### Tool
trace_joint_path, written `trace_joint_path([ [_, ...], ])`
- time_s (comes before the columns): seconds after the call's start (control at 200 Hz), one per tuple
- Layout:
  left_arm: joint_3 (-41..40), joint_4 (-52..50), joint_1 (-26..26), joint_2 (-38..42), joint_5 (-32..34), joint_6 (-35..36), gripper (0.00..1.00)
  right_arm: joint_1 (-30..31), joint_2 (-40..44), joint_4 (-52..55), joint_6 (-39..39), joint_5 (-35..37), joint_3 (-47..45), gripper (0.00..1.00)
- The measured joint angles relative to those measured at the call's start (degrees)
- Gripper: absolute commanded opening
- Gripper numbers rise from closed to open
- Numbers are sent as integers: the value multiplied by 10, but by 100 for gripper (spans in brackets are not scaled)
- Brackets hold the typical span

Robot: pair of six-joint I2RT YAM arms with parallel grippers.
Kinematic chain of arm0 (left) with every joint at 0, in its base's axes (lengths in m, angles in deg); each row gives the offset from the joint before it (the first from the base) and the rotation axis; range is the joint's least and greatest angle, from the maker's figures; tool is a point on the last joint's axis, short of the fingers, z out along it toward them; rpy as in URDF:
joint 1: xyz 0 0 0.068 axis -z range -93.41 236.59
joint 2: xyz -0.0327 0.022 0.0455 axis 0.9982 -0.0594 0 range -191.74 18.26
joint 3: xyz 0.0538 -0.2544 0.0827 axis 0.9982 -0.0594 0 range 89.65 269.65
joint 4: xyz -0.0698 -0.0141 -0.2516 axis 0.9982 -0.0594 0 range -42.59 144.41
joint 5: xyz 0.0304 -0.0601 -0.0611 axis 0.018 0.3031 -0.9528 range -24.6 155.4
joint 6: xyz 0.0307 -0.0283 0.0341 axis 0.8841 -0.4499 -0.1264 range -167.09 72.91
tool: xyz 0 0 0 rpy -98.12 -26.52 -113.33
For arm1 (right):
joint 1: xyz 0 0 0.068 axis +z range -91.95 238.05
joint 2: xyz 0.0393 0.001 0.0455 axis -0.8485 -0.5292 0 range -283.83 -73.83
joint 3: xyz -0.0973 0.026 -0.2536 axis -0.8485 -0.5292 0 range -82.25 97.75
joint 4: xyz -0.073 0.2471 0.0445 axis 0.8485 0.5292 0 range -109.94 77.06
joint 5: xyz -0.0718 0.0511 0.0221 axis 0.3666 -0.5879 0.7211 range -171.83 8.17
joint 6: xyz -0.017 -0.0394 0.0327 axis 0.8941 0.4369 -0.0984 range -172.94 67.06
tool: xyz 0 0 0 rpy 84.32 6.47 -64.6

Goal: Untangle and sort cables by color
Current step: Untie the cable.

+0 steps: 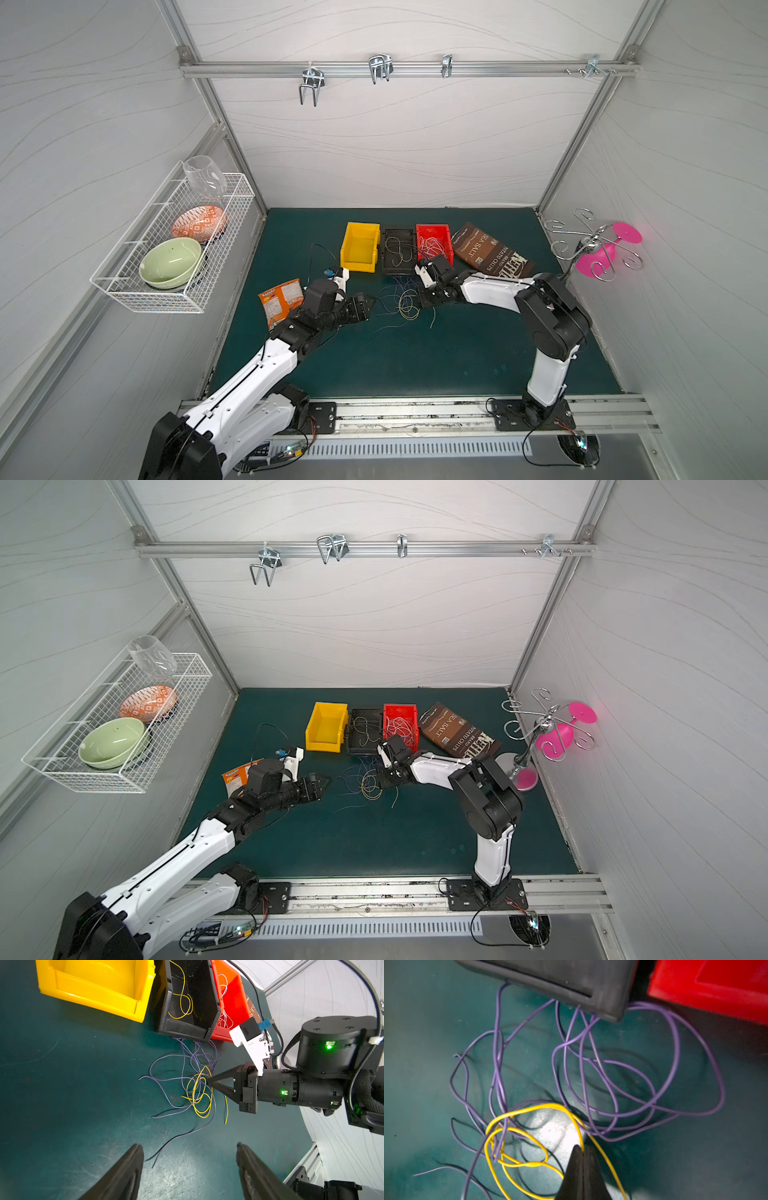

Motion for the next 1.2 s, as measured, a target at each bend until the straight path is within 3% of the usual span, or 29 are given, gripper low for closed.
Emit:
trace_joint_path([
  [0.28, 14, -1, 0, 15, 0, 41, 78, 2, 163, 32, 24, 31, -9, 0],
  [0.55, 115, 48, 0, -26, -53, 103, 82, 1, 282, 86, 66, 40, 50, 0],
  [0.795, 193, 134, 0, -136, -147, 128, 83, -7, 325, 100, 85, 38, 128, 0],
  [1.2, 275, 203, 18, -261, -209, 133, 76, -8, 326, 111, 90, 18, 156, 0],
])
